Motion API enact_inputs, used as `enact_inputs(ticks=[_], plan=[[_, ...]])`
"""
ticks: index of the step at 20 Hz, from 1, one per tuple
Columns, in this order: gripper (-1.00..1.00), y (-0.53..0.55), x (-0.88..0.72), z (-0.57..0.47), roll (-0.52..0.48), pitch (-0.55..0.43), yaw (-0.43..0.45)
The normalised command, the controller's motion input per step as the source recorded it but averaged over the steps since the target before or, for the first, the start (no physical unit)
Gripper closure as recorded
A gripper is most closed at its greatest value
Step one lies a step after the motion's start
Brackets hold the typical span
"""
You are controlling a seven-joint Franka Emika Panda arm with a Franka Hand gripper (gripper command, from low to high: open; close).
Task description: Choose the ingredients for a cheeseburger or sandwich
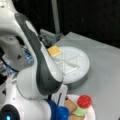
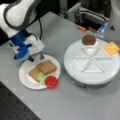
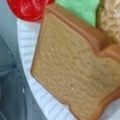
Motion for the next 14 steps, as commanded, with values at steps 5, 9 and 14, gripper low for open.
enact_inputs(ticks=[5, 9, 14], plan=[[-1.0, 0.14, -0.3, 0.14, -0.189, 0.003, -0.004], [-1.0, 0.31, -0.33, 0.26, -0.263, 0.064, -0.082], [-1.0, 0.52, -0.25, 0.4, -0.576, 0.06, -0.181]])
